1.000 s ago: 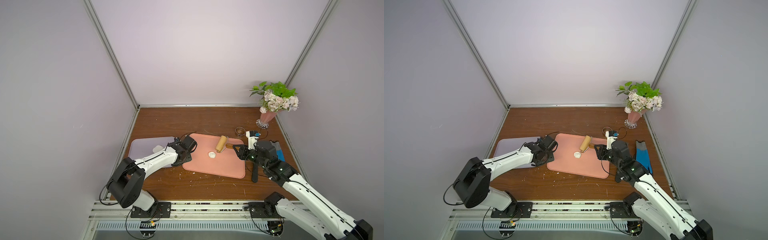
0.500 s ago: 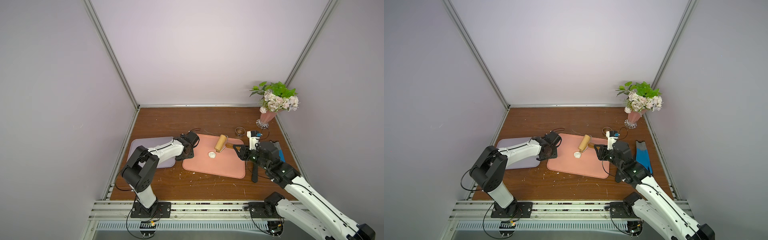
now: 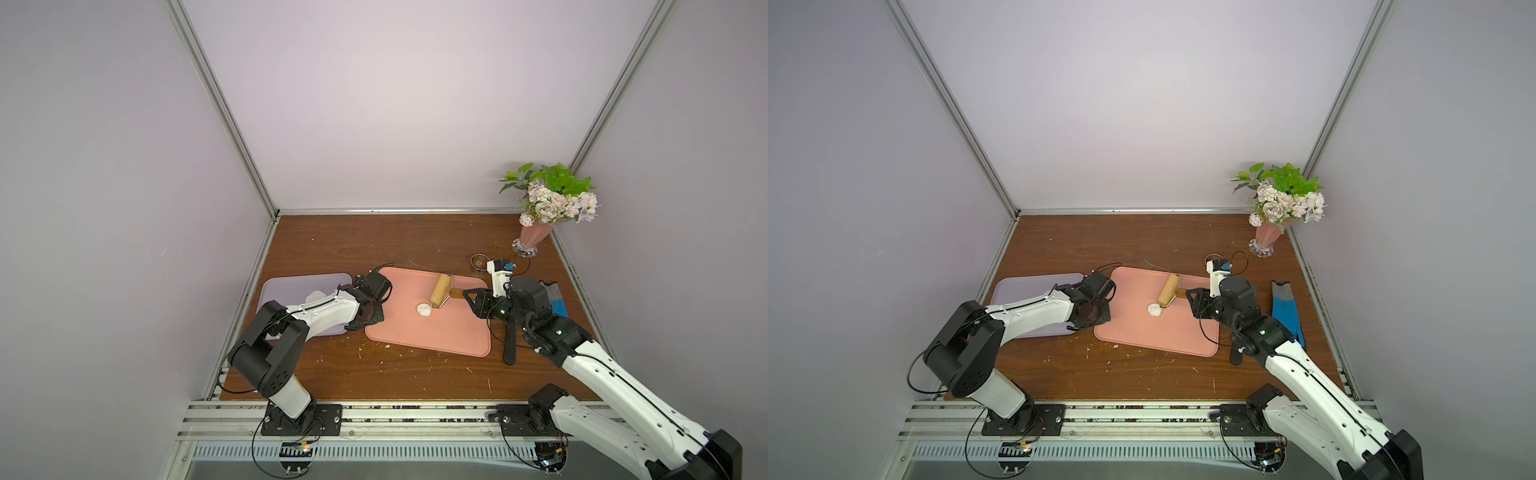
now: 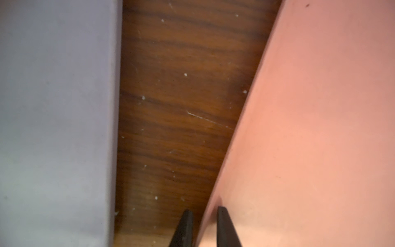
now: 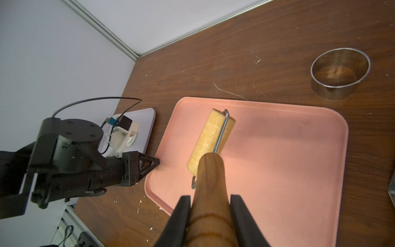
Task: Roll out the dumpling wrappers from the dough
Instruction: Adjust the work surface at the center of the board, then flatten out the dough on the work surface.
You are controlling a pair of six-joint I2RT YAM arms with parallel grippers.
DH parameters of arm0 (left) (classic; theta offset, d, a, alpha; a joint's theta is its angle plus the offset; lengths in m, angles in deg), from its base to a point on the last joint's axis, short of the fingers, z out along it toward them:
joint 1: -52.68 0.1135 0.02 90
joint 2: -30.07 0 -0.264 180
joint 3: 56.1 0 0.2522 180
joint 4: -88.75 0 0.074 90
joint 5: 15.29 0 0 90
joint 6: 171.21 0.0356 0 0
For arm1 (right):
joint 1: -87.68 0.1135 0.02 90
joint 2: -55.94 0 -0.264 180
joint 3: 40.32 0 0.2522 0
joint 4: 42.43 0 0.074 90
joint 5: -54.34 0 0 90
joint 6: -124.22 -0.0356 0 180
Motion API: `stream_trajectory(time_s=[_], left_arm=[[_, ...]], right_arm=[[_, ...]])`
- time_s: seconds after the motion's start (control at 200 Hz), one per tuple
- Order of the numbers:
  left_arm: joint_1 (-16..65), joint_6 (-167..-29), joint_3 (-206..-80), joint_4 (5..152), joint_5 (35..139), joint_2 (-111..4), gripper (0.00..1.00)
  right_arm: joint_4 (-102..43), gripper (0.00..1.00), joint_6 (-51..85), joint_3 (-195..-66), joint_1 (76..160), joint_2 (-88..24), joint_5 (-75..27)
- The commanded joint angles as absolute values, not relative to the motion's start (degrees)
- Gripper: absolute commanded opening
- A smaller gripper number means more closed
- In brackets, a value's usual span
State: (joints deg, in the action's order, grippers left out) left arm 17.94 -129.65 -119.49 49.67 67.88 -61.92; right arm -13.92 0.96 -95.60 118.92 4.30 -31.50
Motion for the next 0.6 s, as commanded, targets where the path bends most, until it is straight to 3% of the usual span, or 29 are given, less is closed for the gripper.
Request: stream_trajectory(time_s=[0.0,0.27,0.485,0.595], left_arm=[[15.98,-130.59,-117.44,46.69,70.36,-62.66,0.13],[13.35,-132.39,-115.6,47.8,71.55,-63.48,0.01],[13.37,-131.24,-114.35,48.36,70.5,-61.56,0.04],[13.35,-129.26,-114.77,48.32,70.42,-61.61,0.0]], right_arm=[[-14.73,0.0,5.06,-101.99,118.63,1.53,-28.82],[-5.25,0.0,10.62,-112.84,118.6,-8.01,-28.36],[0.85,0.0,14.63,-119.27,118.58,-13.5,-28.84],[2.99,0.0,16.23,-122.18,118.61,-15.51,-29.95]])
